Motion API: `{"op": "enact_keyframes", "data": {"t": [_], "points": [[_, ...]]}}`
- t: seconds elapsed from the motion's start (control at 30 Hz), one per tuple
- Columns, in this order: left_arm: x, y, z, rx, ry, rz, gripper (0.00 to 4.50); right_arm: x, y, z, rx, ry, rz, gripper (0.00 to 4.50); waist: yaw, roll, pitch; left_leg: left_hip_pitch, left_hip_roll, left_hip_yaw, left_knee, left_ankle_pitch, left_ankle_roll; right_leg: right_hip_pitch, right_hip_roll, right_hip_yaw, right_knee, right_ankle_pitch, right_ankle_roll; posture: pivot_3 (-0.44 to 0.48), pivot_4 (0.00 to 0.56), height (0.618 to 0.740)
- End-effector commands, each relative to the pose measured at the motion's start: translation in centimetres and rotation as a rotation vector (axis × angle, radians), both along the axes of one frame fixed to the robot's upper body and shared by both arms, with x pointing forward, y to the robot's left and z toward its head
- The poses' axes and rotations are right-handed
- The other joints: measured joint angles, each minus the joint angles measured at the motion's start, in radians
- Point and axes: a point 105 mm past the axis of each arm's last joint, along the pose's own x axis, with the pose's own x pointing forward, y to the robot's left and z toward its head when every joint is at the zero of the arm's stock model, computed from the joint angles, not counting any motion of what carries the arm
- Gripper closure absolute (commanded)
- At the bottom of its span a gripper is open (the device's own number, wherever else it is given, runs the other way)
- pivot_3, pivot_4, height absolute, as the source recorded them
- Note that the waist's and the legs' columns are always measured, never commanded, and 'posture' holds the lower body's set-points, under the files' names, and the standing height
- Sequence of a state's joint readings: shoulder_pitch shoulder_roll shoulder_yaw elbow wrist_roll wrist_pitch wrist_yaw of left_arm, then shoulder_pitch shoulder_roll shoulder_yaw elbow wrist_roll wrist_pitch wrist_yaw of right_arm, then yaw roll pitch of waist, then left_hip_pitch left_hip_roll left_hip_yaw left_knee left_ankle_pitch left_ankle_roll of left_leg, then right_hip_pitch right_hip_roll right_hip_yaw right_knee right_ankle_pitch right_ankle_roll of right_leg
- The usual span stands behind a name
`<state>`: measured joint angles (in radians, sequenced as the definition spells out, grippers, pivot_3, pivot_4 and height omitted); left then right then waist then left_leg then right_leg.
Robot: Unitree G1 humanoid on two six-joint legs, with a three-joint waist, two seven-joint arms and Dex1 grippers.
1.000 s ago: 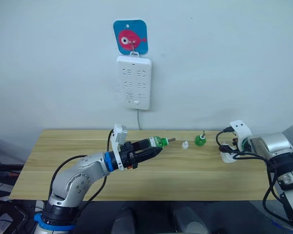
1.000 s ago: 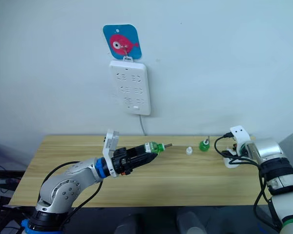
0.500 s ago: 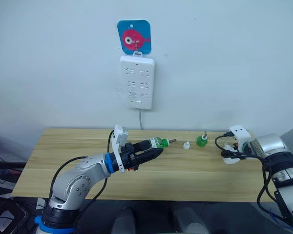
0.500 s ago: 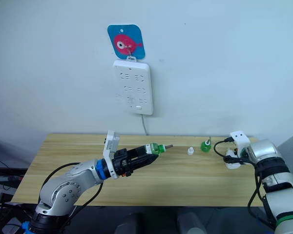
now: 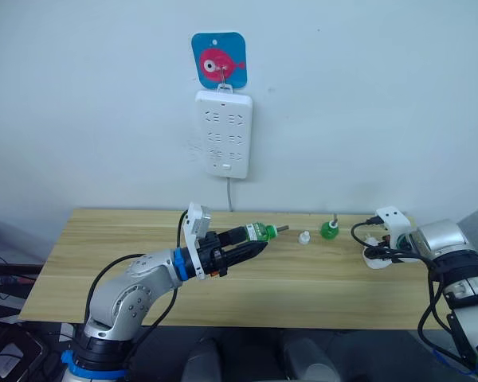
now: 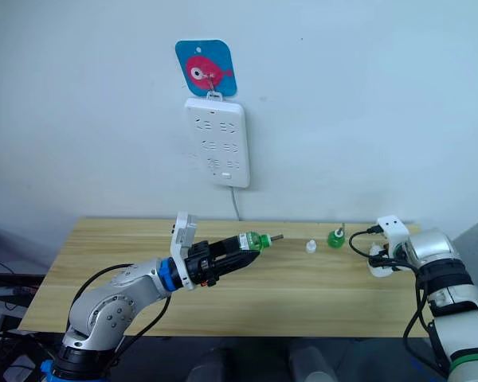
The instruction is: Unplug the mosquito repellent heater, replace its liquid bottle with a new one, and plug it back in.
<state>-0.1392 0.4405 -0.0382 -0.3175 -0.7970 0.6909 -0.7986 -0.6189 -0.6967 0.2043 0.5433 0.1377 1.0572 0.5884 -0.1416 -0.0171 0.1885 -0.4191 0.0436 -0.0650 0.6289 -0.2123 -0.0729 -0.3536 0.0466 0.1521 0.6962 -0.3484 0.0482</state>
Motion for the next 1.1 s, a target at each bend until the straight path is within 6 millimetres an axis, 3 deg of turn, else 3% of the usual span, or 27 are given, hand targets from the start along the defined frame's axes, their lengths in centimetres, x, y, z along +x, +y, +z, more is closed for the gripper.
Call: {"op": "enact_keyframes", "data": {"t": [0.03, 0.13, 0.23, 0.4, 0.53, 0.77, 1.1], "points": [[0.1, -0.3, 0.8, -0.008, -0.041, -0.031, 2.08, 0.2, -0.7, 1.9, 0.015, -0.072, -0.024, 1.57, -0.001, 0.000, 0.000, 0.000, 0.000, 0.000, 0.000, 0.000, 0.000, 0.000, 0.000, 0.000, 0.000, 0.000, 0.000, -0.164, 0.134, 0.733], [0.3, -0.3, 0.9, -0.011, -0.043, -0.049, 2.08, -0.3, -0.9, 3.5, 0.046, -0.126, -0.019, 1.57, -0.002, 0.001, 0.000, -0.001, 0.000, 0.000, 0.000, 0.000, 0.000, 0.000, 0.000, 0.000, 0.000, 0.000, 0.000, -0.186, 0.127, 0.733], [0.4, -0.2, 1.4, -0.016, -0.041, -0.095, 2.08, -1.7, 0.4, 6.5, 0.160, -0.219, 0.051, 1.57, -0.003, 0.002, -0.001, -0.002, -0.001, -0.001, 0.000, 0.000, 0.000, 0.000, 0.000, -0.001, 0.000, -0.002, 0.003, -0.224, 0.115, 0.733], [0.1, 0.1, 3.0, -0.013, -0.028, -0.226, 2.08, -6.7, 5.9, 12.3, 0.456, -0.377, 0.346, 1.57, -0.029, 0.003, -0.003, -0.003, 0.000, -0.003, 0.000, 0.000, 0.000, -0.002, 0.000, -0.003, 0.001, -0.002, 0.004, -0.286, 0.099, 0.733], [0.4, 0.8, 4.6, -0.013, -0.026, -0.290, 2.08, -9.1, 9.3, 15.6, 0.659, -0.501, 0.478, 1.57, -0.065, 0.002, -0.005, -0.003, 0.000, -0.003, 0.001, 0.000, 0.000, -0.001, 0.000, -0.004, 0.000, -0.002, 0.005, -0.314, 0.093, 0.733], [1.0, 1.4, 8.5, -0.114, -0.009, -0.326, 2.08, -9.5, 12.7, 19.1, 0.963, -0.649, 0.538, 1.57, -0.124, 0.001, -0.008, -0.003, 0.000, -0.003, 0.003, 0.001, -0.001, -0.001, 0.001, -0.003, 0.002, -0.002, 0.006, -0.301, 0.072, 0.733], [0.0, 2.1, 9.2, -0.092, 0.010, -0.335, 2.08, -9.4, 15.3, 20.9, 1.198, -0.607, 0.567, 1.57, -0.133, 0.004, -0.032, -0.004, 0.000, -0.005, 0.001, 0.001, -0.001, -0.002, 0.001, -0.005, 0.002, -0.002, 0.005, -0.252, 0.050, 0.733]]}}
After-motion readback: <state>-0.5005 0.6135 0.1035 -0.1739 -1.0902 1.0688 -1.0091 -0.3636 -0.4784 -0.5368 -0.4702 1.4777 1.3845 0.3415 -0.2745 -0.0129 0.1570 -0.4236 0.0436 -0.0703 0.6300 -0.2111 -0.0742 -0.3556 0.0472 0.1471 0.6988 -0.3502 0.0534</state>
